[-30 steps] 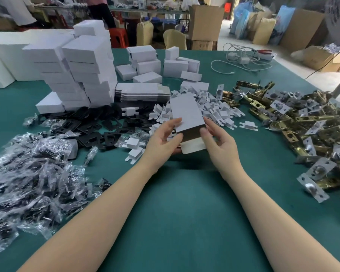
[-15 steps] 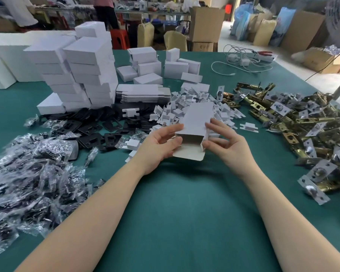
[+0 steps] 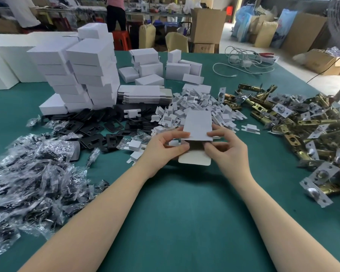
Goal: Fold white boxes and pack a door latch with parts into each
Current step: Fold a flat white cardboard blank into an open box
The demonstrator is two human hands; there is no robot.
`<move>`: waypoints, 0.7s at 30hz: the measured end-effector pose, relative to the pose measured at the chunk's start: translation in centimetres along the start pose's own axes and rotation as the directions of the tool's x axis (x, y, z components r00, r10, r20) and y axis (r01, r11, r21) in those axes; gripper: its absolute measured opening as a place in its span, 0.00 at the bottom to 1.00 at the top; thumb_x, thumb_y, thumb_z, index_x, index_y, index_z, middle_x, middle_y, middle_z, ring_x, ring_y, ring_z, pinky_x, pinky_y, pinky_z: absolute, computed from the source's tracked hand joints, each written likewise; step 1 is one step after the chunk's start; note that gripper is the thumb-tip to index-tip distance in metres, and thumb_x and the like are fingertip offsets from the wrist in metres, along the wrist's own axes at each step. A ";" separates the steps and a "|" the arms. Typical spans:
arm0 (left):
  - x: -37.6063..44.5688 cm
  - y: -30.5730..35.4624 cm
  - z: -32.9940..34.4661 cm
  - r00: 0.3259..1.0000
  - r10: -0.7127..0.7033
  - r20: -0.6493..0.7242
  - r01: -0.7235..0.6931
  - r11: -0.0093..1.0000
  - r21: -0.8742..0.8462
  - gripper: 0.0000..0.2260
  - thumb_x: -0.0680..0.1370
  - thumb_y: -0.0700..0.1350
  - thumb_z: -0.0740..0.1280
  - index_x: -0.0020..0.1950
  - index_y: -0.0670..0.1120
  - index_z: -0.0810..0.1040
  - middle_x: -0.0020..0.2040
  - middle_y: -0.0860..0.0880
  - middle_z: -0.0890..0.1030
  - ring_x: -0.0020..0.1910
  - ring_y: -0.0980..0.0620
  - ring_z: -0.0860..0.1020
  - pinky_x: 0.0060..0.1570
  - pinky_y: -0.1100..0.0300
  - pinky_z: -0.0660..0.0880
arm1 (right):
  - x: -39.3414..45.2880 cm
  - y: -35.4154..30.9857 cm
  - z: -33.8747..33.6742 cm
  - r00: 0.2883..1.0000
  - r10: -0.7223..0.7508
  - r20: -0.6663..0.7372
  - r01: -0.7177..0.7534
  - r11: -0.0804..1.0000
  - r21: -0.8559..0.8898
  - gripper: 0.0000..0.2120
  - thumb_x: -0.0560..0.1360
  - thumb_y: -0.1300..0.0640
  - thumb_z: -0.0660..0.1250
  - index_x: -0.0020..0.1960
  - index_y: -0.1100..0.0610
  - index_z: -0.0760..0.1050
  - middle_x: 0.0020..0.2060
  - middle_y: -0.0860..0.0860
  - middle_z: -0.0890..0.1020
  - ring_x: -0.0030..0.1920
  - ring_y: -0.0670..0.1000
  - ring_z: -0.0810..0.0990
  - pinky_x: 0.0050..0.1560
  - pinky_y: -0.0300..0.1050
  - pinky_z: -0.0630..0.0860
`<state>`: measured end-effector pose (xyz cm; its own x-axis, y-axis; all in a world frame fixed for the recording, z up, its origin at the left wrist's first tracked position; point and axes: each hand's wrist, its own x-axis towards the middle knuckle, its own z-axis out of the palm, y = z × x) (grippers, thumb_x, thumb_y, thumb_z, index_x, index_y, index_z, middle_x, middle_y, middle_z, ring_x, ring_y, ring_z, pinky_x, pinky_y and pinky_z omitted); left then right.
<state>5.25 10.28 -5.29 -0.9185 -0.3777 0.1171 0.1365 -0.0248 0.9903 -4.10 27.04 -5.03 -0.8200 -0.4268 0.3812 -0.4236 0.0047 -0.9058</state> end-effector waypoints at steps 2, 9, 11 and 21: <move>0.1 -0.1 0.2 0.998 0.016 -0.066 -0.017 1.000 -0.017 0.12 0.75 0.36 0.72 0.49 0.54 0.84 0.42 0.65 0.83 0.29 0.64 0.76 0.31 0.71 0.73 | -0.1 0.0 0.1 0.996 -0.085 0.011 0.086 0.994 -0.062 0.15 0.76 0.59 0.71 0.49 0.37 0.78 0.58 0.46 0.81 0.36 0.40 0.82 0.39 0.28 0.73; 0.3 -0.3 0.0 0.981 -0.020 -0.193 -0.020 0.980 -0.200 0.12 0.74 0.41 0.73 0.49 0.58 0.85 0.52 0.49 0.83 0.47 0.48 0.78 0.51 0.48 0.77 | -0.5 0.3 0.8 0.921 -0.287 0.262 0.361 0.883 -0.301 0.21 0.71 0.70 0.70 0.60 0.54 0.78 0.71 0.55 0.72 0.72 0.40 0.65 0.63 0.52 0.75; 0.3 -0.3 0.1 0.986 -0.003 -0.167 -0.027 0.983 -0.180 0.13 0.75 0.38 0.73 0.49 0.57 0.85 0.58 0.52 0.81 0.47 0.54 0.81 0.48 0.54 0.80 | -0.4 0.4 0.7 0.932 -0.270 0.243 0.337 0.892 -0.302 0.21 0.69 0.66 0.75 0.59 0.52 0.78 0.72 0.53 0.70 0.69 0.34 0.65 0.62 0.52 0.75; -0.2 0.0 -0.3 0.994 0.017 0.106 -0.001 0.988 -0.154 0.24 0.68 0.33 0.68 0.54 0.59 0.85 0.69 0.64 0.71 0.57 0.56 0.81 0.48 0.64 0.77 | 0.3 0.5 -0.2 0.958 -0.239 0.158 0.276 0.919 -0.281 0.16 0.72 0.57 0.74 0.59 0.54 0.78 0.63 0.48 0.75 0.62 0.32 0.69 0.58 0.29 0.70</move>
<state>5.51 10.11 -5.35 -0.9501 -0.2780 0.1413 0.1926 -0.1669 0.9670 -4.67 27.03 -5.37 -0.6238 -0.5525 0.5528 -0.7237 0.1411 -0.6756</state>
